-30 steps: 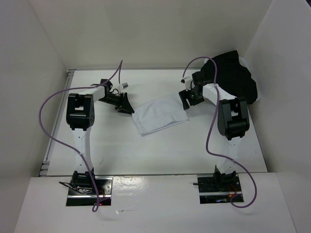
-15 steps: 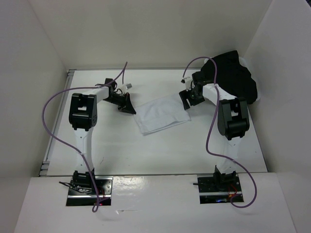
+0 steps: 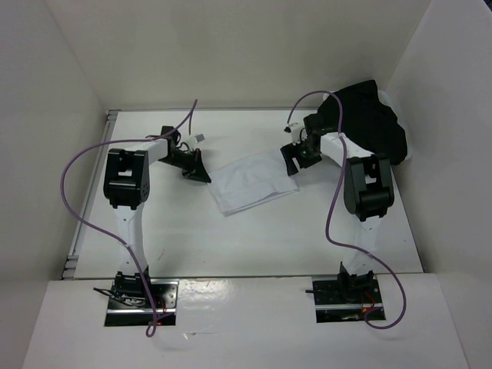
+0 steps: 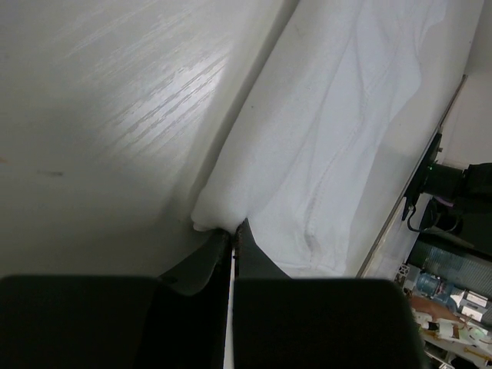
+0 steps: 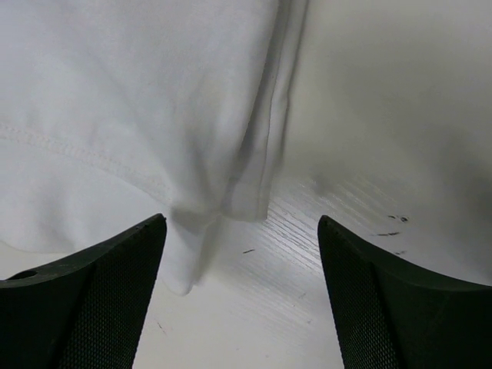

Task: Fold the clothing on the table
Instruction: Fold the skirt

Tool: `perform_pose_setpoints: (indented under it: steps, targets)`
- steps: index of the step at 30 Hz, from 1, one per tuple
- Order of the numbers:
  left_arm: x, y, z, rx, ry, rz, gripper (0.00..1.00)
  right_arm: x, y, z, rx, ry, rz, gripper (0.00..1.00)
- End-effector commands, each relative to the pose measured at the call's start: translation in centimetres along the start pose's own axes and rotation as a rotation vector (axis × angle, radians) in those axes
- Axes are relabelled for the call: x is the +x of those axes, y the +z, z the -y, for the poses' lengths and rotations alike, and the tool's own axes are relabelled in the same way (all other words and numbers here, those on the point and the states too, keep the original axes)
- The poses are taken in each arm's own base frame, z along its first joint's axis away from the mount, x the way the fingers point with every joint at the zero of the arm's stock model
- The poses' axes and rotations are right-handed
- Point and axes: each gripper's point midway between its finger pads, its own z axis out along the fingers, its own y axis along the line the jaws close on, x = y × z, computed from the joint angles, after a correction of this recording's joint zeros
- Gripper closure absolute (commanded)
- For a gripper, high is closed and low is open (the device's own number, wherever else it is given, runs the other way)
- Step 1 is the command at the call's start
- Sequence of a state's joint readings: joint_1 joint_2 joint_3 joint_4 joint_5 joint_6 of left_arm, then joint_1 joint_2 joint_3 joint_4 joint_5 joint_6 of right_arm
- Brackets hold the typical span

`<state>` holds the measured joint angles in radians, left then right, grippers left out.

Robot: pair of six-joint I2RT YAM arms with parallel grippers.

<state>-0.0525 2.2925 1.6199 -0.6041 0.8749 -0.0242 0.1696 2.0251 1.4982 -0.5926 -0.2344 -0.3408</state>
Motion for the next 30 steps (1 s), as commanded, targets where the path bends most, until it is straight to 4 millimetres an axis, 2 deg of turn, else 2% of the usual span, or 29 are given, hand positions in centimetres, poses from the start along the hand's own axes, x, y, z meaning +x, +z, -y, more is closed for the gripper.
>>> perform_pose_setpoints:
  steps: [1, 8, 9, 10, 13, 14, 16, 17, 19, 20, 21, 24, 27, 29, 30]
  targets:
    - [1.8, -0.5, -4.1, -0.168, 0.033, -0.043, 1.0, -0.9, 0.5, -0.7, -0.078, -0.014, 0.019, 0.17]
    - [2.0, -0.8, -4.0, -0.175, 0.045, -0.055, 1.0, 0.6, 3.1, -1.6, -0.155, 0.007, -0.024, 0.24]
    - [2.0, -0.8, -4.0, -0.175, 0.055, -0.055, 1.0, 0.1, 2.9, -1.7, -0.162, 0.004, -0.011, 0.26]
    - [2.0, -0.8, -4.0, -0.175, 0.055, -0.055, 1.0, 0.5, 3.4, -1.9, -0.175, 0.008, -0.021, 0.28]
    - [1.8, -1.0, -3.8, -0.176, 0.061, -0.049, 1.0, 0.4, 3.7, -2.0, -0.186, 0.01, -0.02, 0.4]
    - [1.8, -1.0, -3.8, -0.176, 0.061, -0.049, 1.0, 0.7, 4.0, -2.1, -0.198, 0.014, -0.027, 0.48]
    - [2.2, -1.0, -3.9, -0.175, 0.055, -0.055, 1.0, 0.7, 4.0, -2.1, -0.198, 0.014, -0.027, 0.59]
    - [2.2, -1.0, -3.9, -0.175, 0.055, -0.055, 1.0, 0.7, 4.0, -2.1, -0.198, 0.014, -0.027, 0.71]
    - [2.2, -0.9, -3.7, -0.166, 0.055, -0.054, 1.0, 1.2, 4.2, -2.0, -0.188, 0.016, -0.041, 0.86]
    - [2.2, -0.9, -3.7, -0.166, 0.055, -0.054, 1.0, 1.6, 4.3, -1.9, -0.176, 0.027, -0.055, 0.99]
    - [2.2, -0.9, -3.7, -0.166, 0.055, -0.054, 1.0, 2.0, 4.4, -2.0, -0.179, 0.03, -0.063, 1.0]
    - [2.2, -0.9, -3.7, -0.166, 0.055, -0.054, 1.0, 1.5, 4.0, -1.0, -0.117, 0.028, -0.048, 1.0]
    - [2.4, -0.7, -4.0, -0.165, 0.048, -0.06, 1.0, 0.4, 2.4, -0.2, -0.062, 0.015, -0.026, 1.0]
    - [2.0, -0.8, -3.7, -0.157, 0.054, -0.053, 1.0, -1.1, 0.8, 0.6, -0.009, 0.002, 0.009, 1.0]
    - [1.7, -0.9, -3.6, -0.158, 0.061, -0.047, 1.0, -1.1, 0.3, 0.8, 0.004, 0.002, 0.005, 1.0]
